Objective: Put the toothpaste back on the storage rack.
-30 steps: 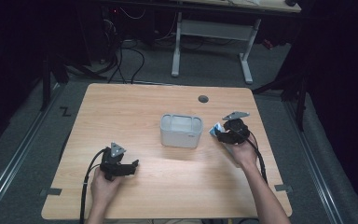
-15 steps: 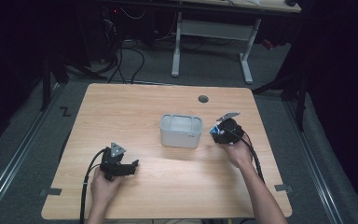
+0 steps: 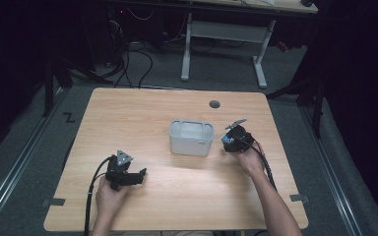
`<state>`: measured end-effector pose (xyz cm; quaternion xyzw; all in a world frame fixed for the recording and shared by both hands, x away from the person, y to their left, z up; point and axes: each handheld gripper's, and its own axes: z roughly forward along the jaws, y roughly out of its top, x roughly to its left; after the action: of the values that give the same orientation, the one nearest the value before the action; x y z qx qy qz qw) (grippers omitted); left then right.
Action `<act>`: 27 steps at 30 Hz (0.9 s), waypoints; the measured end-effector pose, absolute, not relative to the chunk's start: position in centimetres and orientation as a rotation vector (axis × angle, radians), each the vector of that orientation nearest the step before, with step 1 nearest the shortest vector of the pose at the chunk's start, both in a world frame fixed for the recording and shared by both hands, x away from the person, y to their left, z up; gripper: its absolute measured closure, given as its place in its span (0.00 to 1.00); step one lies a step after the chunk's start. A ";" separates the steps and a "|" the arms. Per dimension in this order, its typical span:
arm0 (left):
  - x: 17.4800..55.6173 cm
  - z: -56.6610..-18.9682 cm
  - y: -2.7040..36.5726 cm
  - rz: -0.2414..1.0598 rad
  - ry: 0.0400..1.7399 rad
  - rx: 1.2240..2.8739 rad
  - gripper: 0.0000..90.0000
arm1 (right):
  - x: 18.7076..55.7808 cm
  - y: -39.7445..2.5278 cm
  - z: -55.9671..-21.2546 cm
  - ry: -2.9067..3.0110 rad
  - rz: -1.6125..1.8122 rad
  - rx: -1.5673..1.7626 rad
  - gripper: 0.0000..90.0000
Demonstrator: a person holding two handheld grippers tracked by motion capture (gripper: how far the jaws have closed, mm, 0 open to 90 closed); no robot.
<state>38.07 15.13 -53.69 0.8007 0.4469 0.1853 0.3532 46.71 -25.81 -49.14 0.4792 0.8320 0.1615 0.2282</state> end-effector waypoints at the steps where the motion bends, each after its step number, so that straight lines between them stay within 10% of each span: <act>1: 38.1 -53.7 15.1 0.480 1.156 2.071 0.19 | 46.8 -25.9 -49.2 2.291 0.438 1.322 0.49; 27: 38.1 -53.7 15.2 0.482 1.158 2.072 0.19 | 48.4 -27.8 -49.9 2.339 0.427 1.444 0.60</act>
<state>38.10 15.16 -53.69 0.8007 0.4476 0.1862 0.3521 48.38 -27.76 -49.86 0.5108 0.8272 0.1511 0.1787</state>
